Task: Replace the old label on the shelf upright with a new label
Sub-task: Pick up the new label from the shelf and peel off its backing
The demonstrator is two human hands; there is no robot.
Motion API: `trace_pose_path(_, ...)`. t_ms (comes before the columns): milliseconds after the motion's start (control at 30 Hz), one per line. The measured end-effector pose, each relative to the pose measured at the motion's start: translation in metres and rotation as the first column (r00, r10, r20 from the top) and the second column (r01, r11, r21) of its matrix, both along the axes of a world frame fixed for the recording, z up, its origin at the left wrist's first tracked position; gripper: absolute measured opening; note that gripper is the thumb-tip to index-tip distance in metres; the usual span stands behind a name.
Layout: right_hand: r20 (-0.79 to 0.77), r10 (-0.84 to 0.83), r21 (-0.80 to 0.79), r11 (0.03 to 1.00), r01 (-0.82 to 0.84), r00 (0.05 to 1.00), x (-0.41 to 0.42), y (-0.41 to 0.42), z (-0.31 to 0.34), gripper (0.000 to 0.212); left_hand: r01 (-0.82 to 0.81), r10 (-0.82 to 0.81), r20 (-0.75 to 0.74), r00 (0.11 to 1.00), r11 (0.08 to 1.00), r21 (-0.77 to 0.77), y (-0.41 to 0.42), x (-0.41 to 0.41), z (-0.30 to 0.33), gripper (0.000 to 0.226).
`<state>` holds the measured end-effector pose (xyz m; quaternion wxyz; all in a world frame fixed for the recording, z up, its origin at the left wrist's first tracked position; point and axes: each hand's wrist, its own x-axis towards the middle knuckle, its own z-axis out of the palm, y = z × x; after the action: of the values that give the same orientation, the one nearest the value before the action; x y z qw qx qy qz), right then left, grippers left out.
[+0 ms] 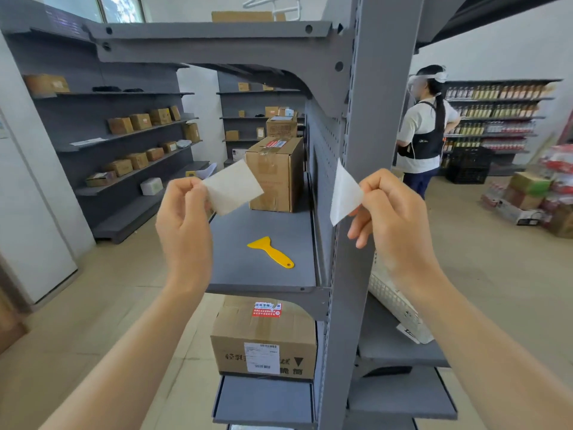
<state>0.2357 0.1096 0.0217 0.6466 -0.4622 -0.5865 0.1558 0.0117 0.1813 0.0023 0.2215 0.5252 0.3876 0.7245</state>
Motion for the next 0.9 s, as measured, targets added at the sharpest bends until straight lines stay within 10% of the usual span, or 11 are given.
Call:
trace_pose_path(433,-0.080,-0.148,-0.016,0.989,0.147,0.986,0.105,-0.027,-0.017,0.015,0.412,-0.356,-0.239,0.903,0.876,0.250,-0.054,0.168,-0.014,0.015)
trace_pose_path(733,-0.008,-0.328,-0.197,0.927,0.320,0.945,0.212,-0.027,-0.047,0.020,0.488,-0.484,-0.163,0.860,0.873,-0.016,-0.040,0.298,-0.061,0.012)
trace_pose_path(900,0.321,-0.268,-0.398,0.832,0.386,0.908,0.248,0.008,-0.085,0.016,0.435,-0.447,0.026,0.894,0.855,-0.282,-0.005,0.324,-0.089,0.019)
